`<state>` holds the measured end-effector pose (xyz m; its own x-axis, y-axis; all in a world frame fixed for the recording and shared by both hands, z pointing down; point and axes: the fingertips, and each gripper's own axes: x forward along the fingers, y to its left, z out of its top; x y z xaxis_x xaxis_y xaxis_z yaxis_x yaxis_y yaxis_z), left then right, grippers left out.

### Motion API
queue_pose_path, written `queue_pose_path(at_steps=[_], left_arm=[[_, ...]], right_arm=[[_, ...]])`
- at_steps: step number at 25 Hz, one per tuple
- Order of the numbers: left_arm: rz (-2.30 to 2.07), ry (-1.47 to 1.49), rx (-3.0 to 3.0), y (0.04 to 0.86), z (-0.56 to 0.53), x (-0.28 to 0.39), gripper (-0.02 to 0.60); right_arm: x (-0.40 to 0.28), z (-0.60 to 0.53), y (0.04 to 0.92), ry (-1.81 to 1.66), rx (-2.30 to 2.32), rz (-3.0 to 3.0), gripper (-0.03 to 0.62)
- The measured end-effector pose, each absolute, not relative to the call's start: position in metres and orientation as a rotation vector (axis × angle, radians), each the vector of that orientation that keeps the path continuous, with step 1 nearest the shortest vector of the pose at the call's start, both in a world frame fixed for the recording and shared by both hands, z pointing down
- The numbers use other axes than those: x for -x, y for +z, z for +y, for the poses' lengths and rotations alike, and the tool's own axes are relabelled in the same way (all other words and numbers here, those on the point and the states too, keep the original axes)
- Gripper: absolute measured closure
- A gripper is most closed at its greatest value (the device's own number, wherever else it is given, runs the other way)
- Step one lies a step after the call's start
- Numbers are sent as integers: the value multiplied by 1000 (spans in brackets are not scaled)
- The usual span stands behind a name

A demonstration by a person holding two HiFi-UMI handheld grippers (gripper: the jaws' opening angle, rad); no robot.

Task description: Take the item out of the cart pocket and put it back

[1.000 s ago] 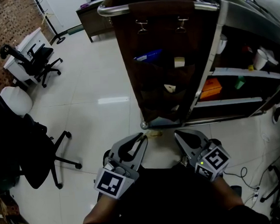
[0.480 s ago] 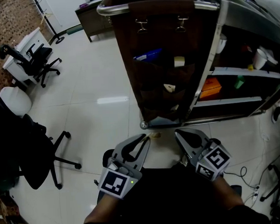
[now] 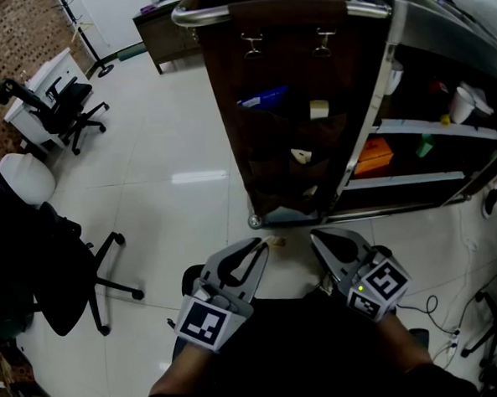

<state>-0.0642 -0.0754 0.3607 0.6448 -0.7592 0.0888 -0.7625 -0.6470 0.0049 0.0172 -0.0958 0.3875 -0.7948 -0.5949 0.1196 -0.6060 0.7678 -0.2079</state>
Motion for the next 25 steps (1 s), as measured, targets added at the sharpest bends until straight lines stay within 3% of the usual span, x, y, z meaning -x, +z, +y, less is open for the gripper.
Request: queue_pose_path(at_steps=[25], left_arm=[[-1350, 146, -2782, 350, -92, 73, 541]], right_arm=[[-19, -97, 388, 365, -991, -2907, 580]])
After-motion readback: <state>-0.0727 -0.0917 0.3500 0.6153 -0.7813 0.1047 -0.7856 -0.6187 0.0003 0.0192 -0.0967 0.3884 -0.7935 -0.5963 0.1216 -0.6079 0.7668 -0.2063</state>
